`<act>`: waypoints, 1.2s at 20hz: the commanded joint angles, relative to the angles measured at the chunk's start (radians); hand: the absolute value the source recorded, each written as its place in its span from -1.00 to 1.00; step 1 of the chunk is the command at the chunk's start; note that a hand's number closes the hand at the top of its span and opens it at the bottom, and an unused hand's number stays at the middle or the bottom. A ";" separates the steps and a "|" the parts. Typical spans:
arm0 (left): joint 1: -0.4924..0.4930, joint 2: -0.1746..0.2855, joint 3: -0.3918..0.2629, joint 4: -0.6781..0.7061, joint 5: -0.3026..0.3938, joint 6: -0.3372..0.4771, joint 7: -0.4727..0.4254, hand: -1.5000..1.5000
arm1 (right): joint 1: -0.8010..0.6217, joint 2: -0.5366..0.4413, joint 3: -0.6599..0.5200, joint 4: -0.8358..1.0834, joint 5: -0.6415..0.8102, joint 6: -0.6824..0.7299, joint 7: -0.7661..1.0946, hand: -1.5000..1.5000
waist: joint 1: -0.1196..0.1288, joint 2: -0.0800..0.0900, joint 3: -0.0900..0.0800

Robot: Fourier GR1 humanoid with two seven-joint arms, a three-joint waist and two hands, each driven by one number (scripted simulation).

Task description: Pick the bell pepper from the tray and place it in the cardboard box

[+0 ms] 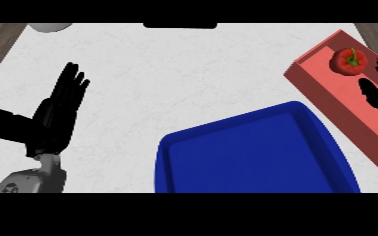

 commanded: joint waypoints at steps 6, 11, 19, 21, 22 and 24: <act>-0.050 -0.016 0.004 0.028 -0.012 0.012 0.033 0.00 | -0.084 -0.031 0.042 0.485 0.066 -0.039 -0.170 -1.00 | -0.002 0.000 0.001; 0.000 -0.015 0.000 0.006 -0.010 -0.015 0.000 0.00 | -0.162 0.006 -0.104 0.527 -0.060 -0.209 -0.310 -1.00 | -0.001 0.001 0.002; 0.004 -0.004 0.031 0.032 -0.008 -0.028 -0.028 0.00 | -0.260 0.090 -0.259 0.537 -0.341 -0.154 -0.364 -1.00 | -0.011 -0.004 0.000; 0.009 -0.031 0.010 -0.001 -0.017 0.007 0.005 0.00 | -0.279 0.070 -0.349 0.519 -0.475 -0.034 -0.293 -1.00 | -0.026 -0.012 0.000; 0.032 -0.023 -0.006 -0.044 -0.018 -0.002 0.033 0.00 | -0.293 0.095 -0.360 0.546 -0.501 -0.029 -0.268 -1.00 | -0.013 -0.012 0.001; 0.041 -0.029 0.006 -0.015 -0.036 0.014 -0.004 0.00 | -0.298 0.100 -0.419 0.555 -0.587 0.015 -0.227 -1.00 | -0.023 -0.012 0.000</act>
